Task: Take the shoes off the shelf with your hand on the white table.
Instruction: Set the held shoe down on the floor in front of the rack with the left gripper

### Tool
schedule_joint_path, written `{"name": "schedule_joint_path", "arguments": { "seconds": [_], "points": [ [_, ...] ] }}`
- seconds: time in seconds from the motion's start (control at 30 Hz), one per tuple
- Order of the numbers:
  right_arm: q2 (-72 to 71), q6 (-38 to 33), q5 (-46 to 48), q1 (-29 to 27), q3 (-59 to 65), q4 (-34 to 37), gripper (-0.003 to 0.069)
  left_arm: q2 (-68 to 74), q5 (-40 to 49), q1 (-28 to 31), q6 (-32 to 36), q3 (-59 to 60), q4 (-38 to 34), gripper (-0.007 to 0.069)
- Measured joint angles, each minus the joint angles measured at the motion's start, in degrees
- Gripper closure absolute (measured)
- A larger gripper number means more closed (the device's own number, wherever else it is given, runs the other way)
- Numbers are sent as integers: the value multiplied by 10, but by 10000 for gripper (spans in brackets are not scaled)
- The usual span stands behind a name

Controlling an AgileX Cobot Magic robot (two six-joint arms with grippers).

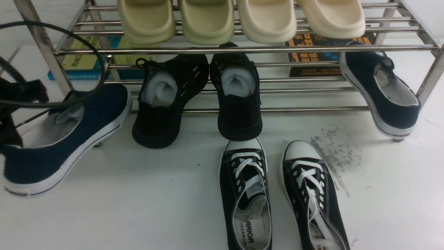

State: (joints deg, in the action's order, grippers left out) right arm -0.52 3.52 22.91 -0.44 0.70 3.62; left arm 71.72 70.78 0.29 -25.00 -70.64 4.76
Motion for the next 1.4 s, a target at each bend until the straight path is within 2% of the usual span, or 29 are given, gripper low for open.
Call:
{"name": "schedule_joint_path", "arguments": {
  "seconds": [0.4, 0.8, 1.03, 1.2, 1.4],
  "points": [
    [0, 0, 0, 0, 0, 0, 420, -155, 0, 0, -66, 198, 3, 580],
    [0, 0, 0, 0, 0, 0, 420, -219, -11, 0, -75, 260, -48, 579],
    [0, 0, 0, 0, 0, 0, 420, -219, -120, 0, -67, 361, -54, 579],
    [0, 0, 0, 0, 0, 0, 420, -219, -209, 0, -67, 396, -56, 578],
    [0, 0, 0, 0, 0, 0, 420, -196, -258, 0, -65, 401, -66, 578]
  ]
}}
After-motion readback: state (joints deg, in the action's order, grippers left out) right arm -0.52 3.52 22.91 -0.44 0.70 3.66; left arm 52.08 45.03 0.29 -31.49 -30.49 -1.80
